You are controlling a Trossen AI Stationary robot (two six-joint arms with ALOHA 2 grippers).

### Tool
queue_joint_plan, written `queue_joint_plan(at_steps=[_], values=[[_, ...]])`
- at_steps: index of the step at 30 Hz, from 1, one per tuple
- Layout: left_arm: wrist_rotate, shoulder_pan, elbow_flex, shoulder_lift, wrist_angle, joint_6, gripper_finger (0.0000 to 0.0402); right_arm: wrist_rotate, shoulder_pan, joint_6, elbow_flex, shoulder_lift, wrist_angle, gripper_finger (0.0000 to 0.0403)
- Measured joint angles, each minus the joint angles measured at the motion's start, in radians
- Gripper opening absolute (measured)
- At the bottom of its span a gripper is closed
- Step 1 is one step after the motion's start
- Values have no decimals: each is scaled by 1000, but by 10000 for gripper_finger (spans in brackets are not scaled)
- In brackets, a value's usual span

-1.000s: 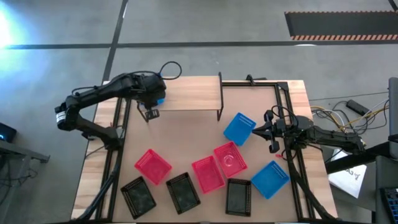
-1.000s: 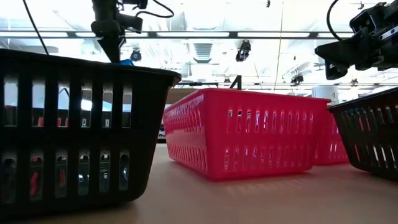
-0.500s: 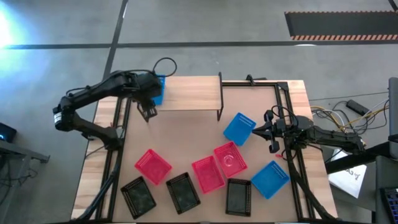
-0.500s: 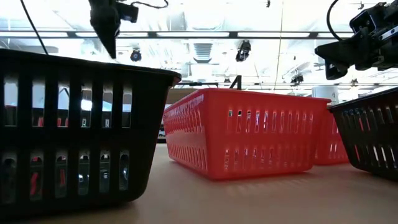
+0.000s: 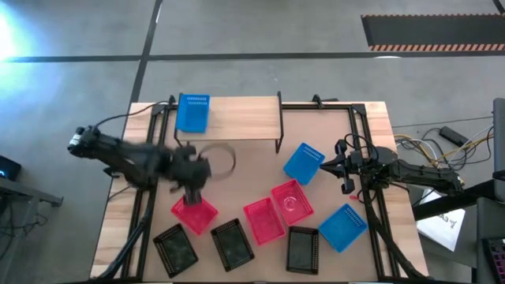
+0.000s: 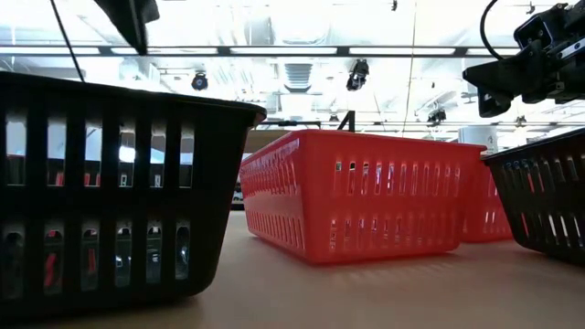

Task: Stack baskets on shelf by color
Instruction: Put the left red bin on the shelf

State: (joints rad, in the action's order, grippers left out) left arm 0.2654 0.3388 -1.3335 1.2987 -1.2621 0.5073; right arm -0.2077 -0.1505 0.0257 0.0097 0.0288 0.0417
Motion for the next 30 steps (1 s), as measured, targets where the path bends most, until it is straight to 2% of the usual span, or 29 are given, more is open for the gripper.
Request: queue_joint_plan(at_steps=[3, 6, 12, 21, 30], values=[[31, 147, 69, 32, 112, 244, 122, 0, 0, 0, 0, 0, 0, 18], [29, 247, 126, 79, 223, 470, 122, 0, 0, 0, 0, 0, 0, 18], [-4, 303, 162, 176, 298, 724, 134, 0, 0, 0, 0, 0, 0, 18], [-168, 301, 164, 277, 309, 849, 217, 0, 0, 0, 0, 0, 0, 18], [-158, 296, 166, 370, 307, 849, 220, 0, 0, 0, 0, 0, 0, 18]])
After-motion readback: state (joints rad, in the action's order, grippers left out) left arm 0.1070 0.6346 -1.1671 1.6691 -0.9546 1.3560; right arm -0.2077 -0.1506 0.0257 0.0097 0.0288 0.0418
